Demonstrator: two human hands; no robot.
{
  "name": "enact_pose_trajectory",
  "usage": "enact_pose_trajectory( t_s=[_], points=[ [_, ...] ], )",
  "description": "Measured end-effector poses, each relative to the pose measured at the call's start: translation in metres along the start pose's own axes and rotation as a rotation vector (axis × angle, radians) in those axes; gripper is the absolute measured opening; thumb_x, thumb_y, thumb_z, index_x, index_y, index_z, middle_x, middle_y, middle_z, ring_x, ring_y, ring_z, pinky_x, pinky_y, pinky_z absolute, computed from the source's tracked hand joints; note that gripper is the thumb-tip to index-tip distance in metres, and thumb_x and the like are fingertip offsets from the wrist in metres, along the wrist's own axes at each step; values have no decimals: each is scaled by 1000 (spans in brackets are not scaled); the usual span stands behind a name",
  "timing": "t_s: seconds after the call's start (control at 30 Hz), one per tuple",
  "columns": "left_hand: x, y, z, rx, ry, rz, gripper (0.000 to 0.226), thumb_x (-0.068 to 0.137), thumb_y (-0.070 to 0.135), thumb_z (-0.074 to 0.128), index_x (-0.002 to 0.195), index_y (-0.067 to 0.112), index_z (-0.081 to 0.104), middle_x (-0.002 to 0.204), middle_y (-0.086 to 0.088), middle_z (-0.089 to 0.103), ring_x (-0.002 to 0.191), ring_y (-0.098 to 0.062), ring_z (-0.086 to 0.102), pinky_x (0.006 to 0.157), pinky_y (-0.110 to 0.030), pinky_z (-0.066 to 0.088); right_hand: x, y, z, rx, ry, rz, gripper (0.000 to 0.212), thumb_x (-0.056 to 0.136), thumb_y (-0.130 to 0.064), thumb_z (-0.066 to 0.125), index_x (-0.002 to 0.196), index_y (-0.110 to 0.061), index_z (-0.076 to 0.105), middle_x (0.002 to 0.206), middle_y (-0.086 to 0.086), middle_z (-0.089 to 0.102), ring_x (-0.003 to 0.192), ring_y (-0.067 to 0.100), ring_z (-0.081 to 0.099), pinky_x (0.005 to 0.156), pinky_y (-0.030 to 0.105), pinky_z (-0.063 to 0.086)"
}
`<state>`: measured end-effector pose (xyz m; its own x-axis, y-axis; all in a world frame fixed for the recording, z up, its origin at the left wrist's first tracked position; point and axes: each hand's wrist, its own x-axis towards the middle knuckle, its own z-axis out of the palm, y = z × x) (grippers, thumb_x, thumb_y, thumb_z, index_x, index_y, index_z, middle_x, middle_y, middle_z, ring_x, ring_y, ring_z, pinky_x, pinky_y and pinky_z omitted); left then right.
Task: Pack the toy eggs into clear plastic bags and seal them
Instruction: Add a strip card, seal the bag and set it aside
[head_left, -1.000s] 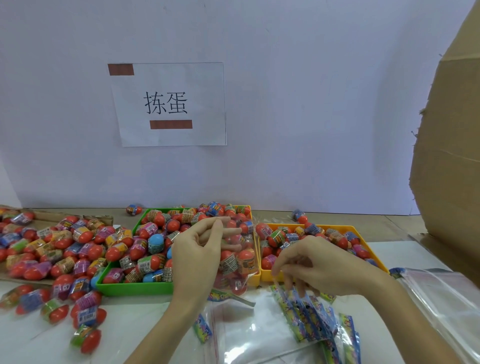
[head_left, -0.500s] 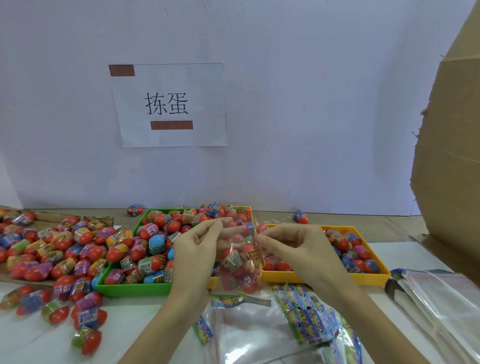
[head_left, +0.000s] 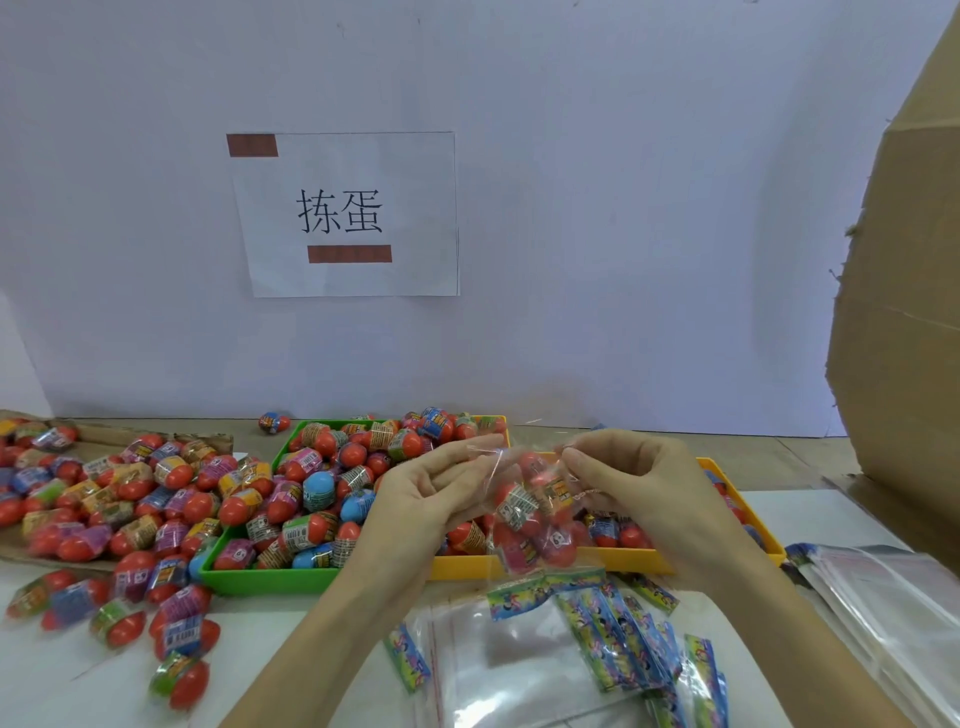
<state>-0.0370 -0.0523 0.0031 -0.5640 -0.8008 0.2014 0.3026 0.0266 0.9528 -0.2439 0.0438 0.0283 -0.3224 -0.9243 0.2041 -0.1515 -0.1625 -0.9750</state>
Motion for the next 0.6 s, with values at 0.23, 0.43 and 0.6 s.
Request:
enact_pose_trajectory(
  t_s=[0.23, 0.43, 0.6],
  points=[
    [-2, 3, 0, -33, 17, 35, 31, 99, 18, 64, 127, 16, 77, 123, -11, 78, 120, -25, 74, 93, -25, 60, 3, 0, -9, 2, -85, -64, 25, 87, -42, 78, 105, -25, 84, 89, 7, 79, 83, 17, 75, 75, 26, 62],
    [-4, 7, 5, -65, 30, 90, 30, 95, 21, 67, 122, 21, 80, 123, -13, 78, 117, -27, 75, 91, -29, 62, 9, 8, -15, 108, -133, -84, 32, 91, -35, 79, 121, -24, 79, 89, 10, 75, 83, 15, 70, 79, 23, 59],
    [-6, 12, 5, -80, 37, 114, 27, 91, 23, 69, 114, 21, 83, 116, -13, 80, 111, -24, 77, 84, -25, 62, 12, 10, -16, 190, -152, -112, 47, 82, -45, 87, 121, -19, 79, 91, 6, 74, 82, 12, 69, 78, 21, 58]
  ],
)
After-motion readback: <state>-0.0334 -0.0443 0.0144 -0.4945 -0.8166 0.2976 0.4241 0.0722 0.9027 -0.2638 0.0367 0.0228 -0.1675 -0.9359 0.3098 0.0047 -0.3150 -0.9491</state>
